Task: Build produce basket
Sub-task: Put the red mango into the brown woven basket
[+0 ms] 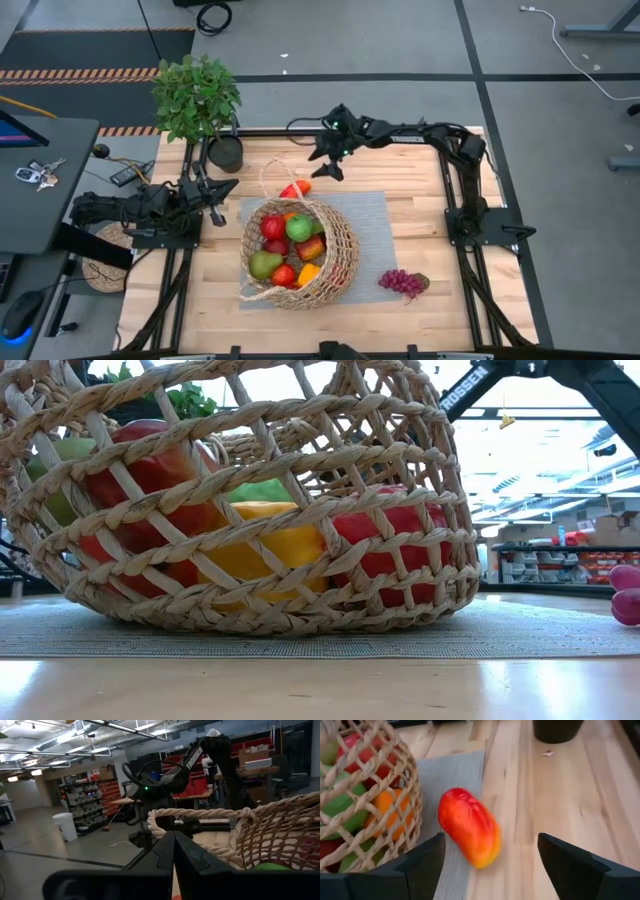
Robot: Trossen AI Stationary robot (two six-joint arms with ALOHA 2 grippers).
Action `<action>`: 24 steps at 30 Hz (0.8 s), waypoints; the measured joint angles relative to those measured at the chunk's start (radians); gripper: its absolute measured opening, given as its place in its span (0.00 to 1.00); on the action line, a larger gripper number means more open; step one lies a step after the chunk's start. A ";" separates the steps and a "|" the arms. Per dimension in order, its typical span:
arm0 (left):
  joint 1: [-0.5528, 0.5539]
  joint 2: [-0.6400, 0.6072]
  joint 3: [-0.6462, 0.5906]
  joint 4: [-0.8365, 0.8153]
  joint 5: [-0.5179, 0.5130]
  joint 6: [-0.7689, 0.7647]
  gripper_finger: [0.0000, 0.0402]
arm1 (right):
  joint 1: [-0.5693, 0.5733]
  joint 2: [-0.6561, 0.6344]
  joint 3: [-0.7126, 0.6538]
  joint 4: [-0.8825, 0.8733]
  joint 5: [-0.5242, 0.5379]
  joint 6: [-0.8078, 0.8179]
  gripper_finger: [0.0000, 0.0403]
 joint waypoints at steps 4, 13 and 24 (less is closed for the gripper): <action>0.000 0.000 0.000 0.001 0.001 -0.030 0.03 | 0.026 0.035 0.000 0.093 0.019 -0.005 0.85; 0.000 0.000 0.000 0.001 0.001 -0.084 0.05 | 0.108 0.060 0.001 0.200 0.026 -0.003 0.97; 0.000 0.000 0.000 0.045 0.000 -0.151 0.04 | 0.148 0.161 0.001 0.435 -0.007 0.076 0.97</action>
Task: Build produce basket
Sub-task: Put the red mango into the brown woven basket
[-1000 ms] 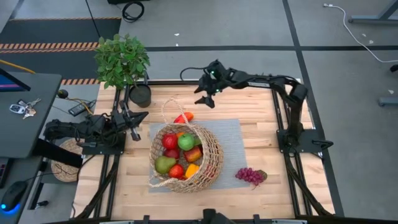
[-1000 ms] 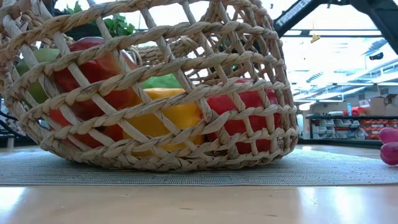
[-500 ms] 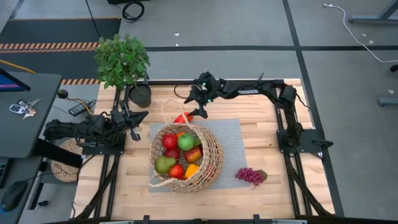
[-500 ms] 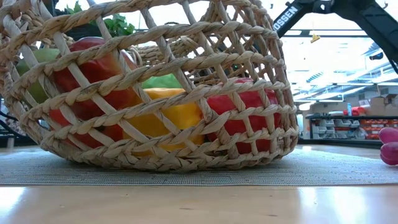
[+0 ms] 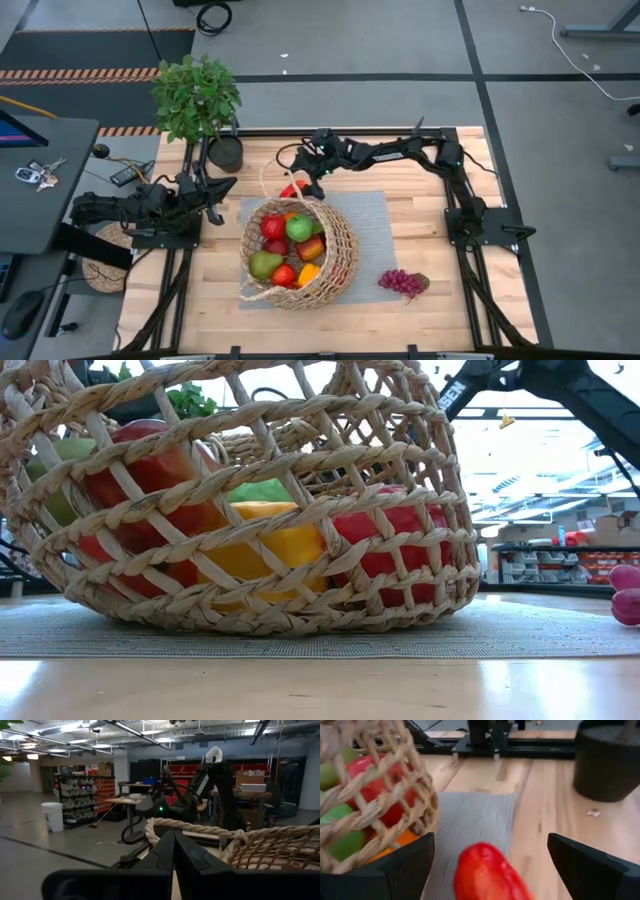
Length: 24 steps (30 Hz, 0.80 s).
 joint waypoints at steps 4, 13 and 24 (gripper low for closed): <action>0.000 0.000 0.000 0.001 0.000 0.000 0.05 | 0.029 0.015 0.002 0.008 -0.002 0.009 0.97; 0.000 0.000 0.000 0.002 0.001 0.000 0.03 | 0.040 0.028 0.001 -0.067 0.124 -0.053 0.96; -0.002 0.000 0.000 0.001 0.003 -0.001 0.05 | 0.053 0.029 0.001 -0.101 0.135 -0.102 0.96</action>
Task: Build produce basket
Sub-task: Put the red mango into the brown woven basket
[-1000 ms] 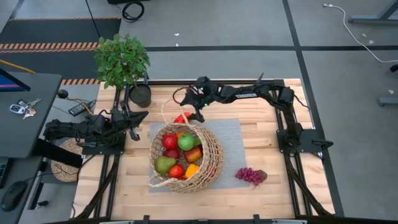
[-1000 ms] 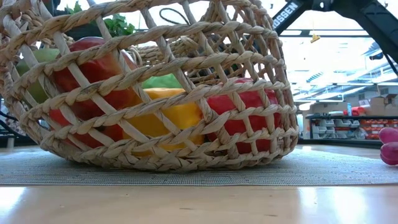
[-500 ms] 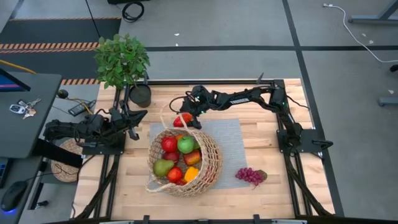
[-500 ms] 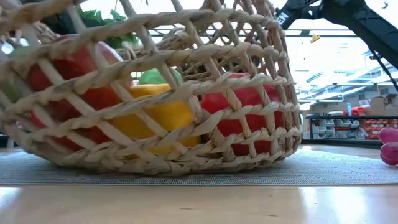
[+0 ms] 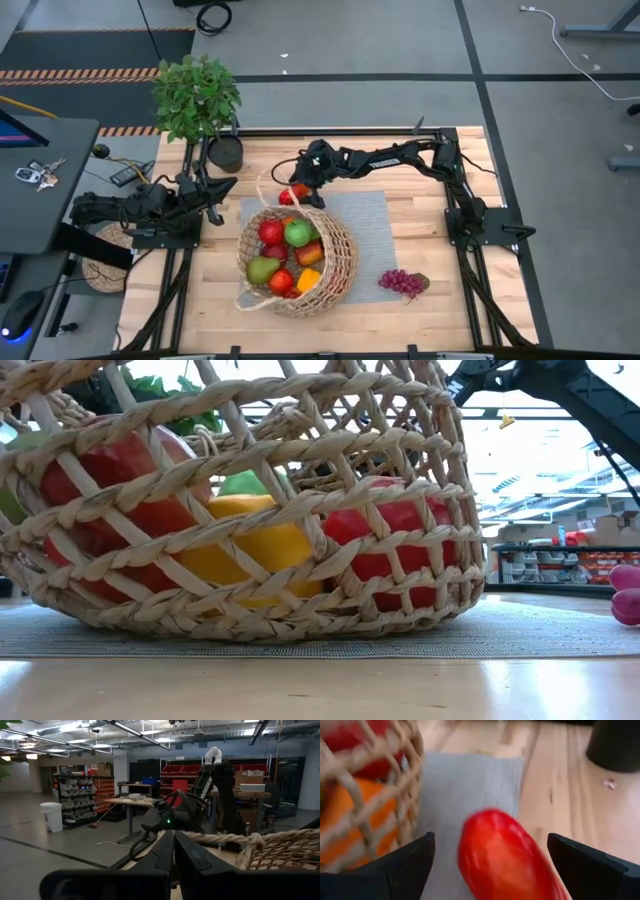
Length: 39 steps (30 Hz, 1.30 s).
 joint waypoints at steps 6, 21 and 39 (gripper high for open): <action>0.000 0.000 0.000 0.001 0.000 -0.001 0.04 | 0.000 0.000 -0.001 -0.016 0.091 -0.006 0.96; 0.000 0.000 0.000 0.008 0.001 -0.027 0.04 | 0.002 -0.001 0.001 -0.098 0.165 0.038 0.83; 0.001 0.000 0.000 0.007 0.001 -0.027 0.04 | 0.000 -0.048 -0.003 0.013 0.190 0.144 0.80</action>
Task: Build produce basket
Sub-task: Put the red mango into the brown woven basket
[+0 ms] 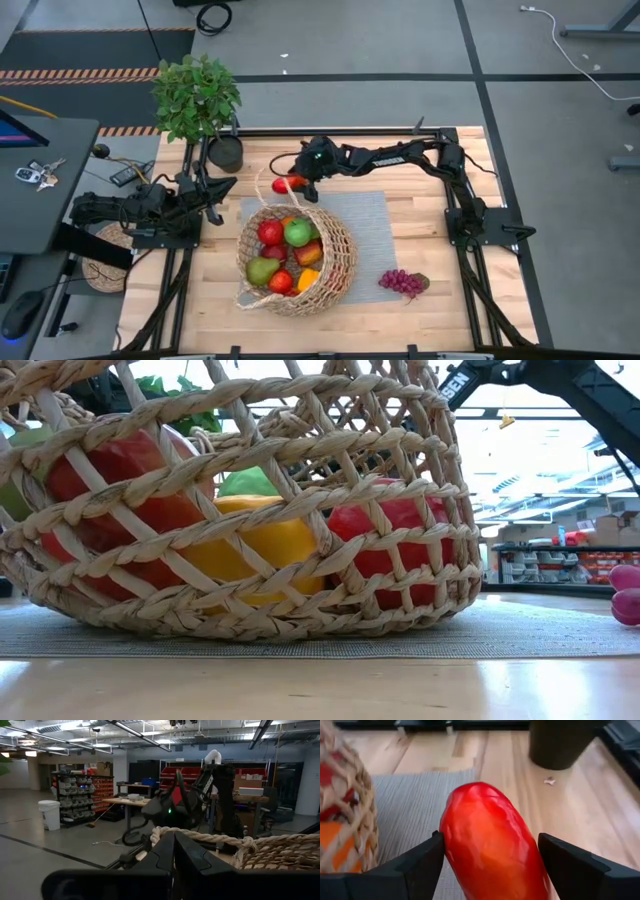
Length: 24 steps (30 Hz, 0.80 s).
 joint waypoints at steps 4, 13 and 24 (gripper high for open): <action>0.000 0.000 0.000 -0.001 0.000 0.000 0.05 | 0.000 -0.043 0.000 0.007 0.070 0.015 0.80; 0.000 0.000 0.000 -0.002 0.000 0.000 0.04 | -0.002 -0.207 0.002 -0.048 0.339 0.104 0.80; 0.000 0.000 0.000 -0.008 0.000 0.000 0.05 | 0.014 -0.502 0.002 -0.074 0.328 0.054 0.79</action>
